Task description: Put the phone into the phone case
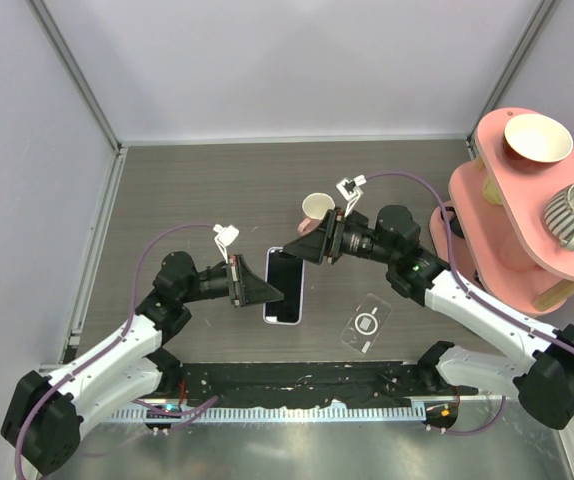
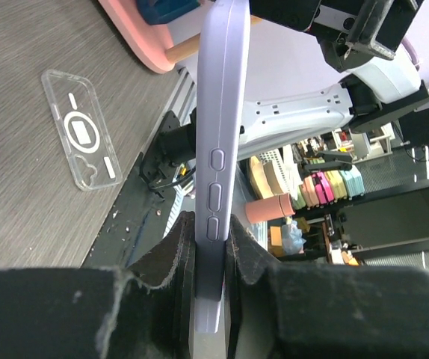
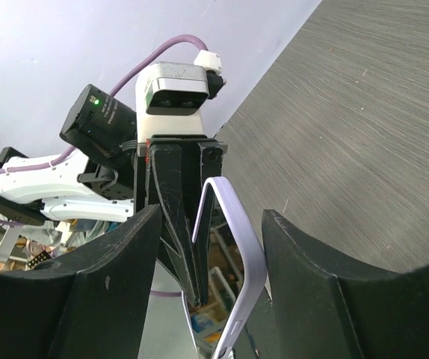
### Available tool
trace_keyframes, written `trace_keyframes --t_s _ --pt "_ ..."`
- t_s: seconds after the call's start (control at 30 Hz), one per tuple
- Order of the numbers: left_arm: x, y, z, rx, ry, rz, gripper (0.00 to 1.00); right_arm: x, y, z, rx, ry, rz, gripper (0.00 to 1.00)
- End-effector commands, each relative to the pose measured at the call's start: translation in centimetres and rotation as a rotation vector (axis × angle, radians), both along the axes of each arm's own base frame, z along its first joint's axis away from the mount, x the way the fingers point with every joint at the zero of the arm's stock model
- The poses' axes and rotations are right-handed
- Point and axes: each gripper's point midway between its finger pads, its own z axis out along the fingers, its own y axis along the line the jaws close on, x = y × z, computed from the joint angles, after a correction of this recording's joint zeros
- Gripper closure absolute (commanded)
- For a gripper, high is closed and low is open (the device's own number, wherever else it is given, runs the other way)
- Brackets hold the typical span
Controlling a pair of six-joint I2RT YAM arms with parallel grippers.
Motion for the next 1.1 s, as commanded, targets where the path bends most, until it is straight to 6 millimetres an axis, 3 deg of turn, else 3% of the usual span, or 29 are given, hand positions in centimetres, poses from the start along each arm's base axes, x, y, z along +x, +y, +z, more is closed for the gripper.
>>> trace_keyframes --t_s 0.0,0.23,0.4,0.57,0.67,0.7,0.73,0.8,0.87,0.9,0.93,1.0,1.07 --pt "1.2 0.0 2.5 -0.046 -0.013 0.069 1.00 -0.1 -0.4 3.6 0.069 -0.033 0.000 0.39" --pt "1.5 0.1 3.6 -0.082 -0.005 0.096 1.00 -0.2 -0.2 1.6 0.048 0.027 0.025 0.51" --pt "2.7 0.4 3.2 -0.058 0.025 0.175 1.00 0.7 -0.9 -0.5 0.006 0.083 -0.040 0.29" --pt "3.4 0.5 3.6 -0.058 0.033 0.206 1.00 1.9 -2.4 -2.2 -0.035 0.132 -0.163 0.24" --pt "3.8 0.7 4.2 -0.058 0.033 0.239 1.00 0.9 -2.6 -3.7 -0.041 0.190 -0.147 0.24" --pt "4.2 0.9 4.4 -0.060 0.032 0.271 1.00 0.5 -2.6 -3.2 -0.009 0.200 -0.135 0.24" --pt "4.3 1.1 4.8 -0.068 0.025 0.289 1.00 -0.3 -2.7 -4.4 -0.008 0.229 -0.107 0.24" --pt "4.7 1.4 5.3 -0.077 0.021 0.322 1.00 -1.2 -2.5 -3.7 0.056 0.217 -0.062 0.24" --pt "5.1 1.5 5.6 -0.091 0.023 0.346 1.00 -2.4 -2.3 -4.8 0.076 0.266 -0.009 0.26" --pt "5.2 1.5 5.5 -0.091 0.027 0.349 1.00 -2.7 -2.2 -3.8 0.121 0.229 0.017 0.28" --pt "5.3 1.5 5.5 -0.093 0.029 0.347 1.00 -3.0 -2.2 -4.5 0.129 0.260 0.030 0.30" --pt "5.4 1.2 5.2 -0.098 0.043 0.343 1.00 -3.7 -2.1 -3.6 0.177 0.229 0.078 0.33" --pt "5.6 1.0 4.8 -0.103 0.056 0.341 1.00 -4.0 -2.0 -4.0 0.193 0.256 0.097 0.35"
